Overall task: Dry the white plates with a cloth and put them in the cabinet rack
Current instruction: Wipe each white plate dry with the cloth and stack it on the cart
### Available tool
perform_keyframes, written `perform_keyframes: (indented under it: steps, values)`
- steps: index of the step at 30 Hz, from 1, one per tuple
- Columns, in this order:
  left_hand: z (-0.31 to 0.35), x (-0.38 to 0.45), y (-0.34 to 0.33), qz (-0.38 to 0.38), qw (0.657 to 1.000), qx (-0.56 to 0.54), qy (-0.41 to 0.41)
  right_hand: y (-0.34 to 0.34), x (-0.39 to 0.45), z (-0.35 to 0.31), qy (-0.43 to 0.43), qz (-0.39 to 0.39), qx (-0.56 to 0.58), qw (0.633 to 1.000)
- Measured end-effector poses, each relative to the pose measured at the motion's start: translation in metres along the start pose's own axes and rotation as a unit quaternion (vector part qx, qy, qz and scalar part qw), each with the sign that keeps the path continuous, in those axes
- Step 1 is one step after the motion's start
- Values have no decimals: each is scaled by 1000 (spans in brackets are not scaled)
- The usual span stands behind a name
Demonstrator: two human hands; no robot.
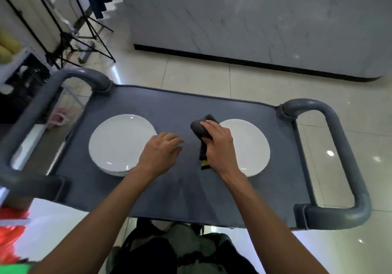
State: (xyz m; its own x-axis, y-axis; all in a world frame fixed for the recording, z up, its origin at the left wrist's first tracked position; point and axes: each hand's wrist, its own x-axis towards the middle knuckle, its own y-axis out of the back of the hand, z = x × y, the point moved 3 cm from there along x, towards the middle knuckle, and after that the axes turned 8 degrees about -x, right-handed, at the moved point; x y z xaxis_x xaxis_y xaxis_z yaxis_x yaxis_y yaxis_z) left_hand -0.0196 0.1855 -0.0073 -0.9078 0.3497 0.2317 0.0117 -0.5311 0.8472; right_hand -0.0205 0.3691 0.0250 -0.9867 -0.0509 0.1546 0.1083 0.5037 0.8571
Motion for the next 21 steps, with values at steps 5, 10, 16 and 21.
perform_keyframes:
  steps: [5,10,16,21]
  values:
    - [-53,-30,42,46,996,-1,79,-35,19,-57,51,-30,11,998]
    - [-107,-63,75,96,978,-15,183,-73,31,-113,88,-68,26,993]
    - [-163,-102,93,128,931,-78,333,-110,41,-172,123,-100,33,987]
    - [-189,-120,95,144,878,-170,424,-145,43,-200,145,-137,4,980]
